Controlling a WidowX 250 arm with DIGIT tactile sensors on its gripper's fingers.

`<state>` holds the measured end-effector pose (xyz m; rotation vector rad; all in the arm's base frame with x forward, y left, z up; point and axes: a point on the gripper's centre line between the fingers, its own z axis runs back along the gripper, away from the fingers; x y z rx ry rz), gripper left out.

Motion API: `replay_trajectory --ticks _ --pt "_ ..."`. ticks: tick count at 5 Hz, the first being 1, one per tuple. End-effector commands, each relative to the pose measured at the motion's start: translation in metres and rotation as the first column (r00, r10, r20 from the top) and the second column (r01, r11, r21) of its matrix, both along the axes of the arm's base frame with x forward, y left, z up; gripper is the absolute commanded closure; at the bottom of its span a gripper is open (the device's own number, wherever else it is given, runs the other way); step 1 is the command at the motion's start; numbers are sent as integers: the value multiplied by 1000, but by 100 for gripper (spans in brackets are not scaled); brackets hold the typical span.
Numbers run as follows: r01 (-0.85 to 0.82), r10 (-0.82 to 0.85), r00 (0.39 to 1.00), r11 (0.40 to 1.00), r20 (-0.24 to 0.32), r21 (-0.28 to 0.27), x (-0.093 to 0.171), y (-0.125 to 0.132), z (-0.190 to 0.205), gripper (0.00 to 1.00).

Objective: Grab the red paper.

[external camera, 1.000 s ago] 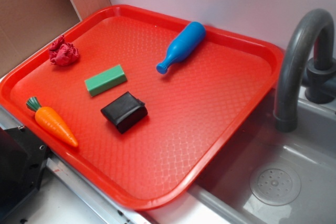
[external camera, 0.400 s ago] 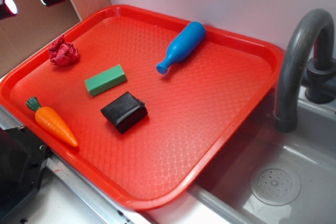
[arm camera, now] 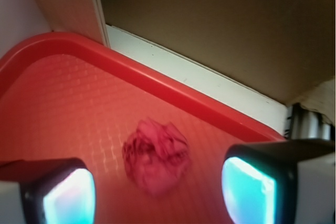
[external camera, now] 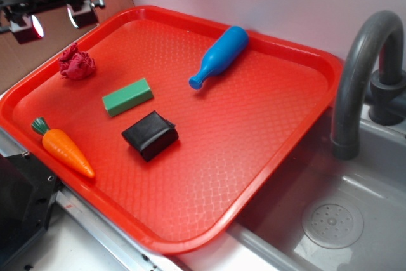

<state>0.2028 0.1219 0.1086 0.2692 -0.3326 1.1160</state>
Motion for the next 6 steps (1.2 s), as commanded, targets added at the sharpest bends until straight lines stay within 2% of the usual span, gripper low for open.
replay_trajectory --ticks 1,3,4,5,6 --pt "-44 44 999 998 7 38 -5 25 -13 0" --pt "-65 65 997 998 -34 2 -7 38 -37 0" --pt "-47 45 998 998 -52 -50 -7 36 -48 0" --pt "-37 32 997 997 -70 -74 -9 35 -51 0" --pt "-30 24 997 997 -76 -73 -10 35 -54 100"
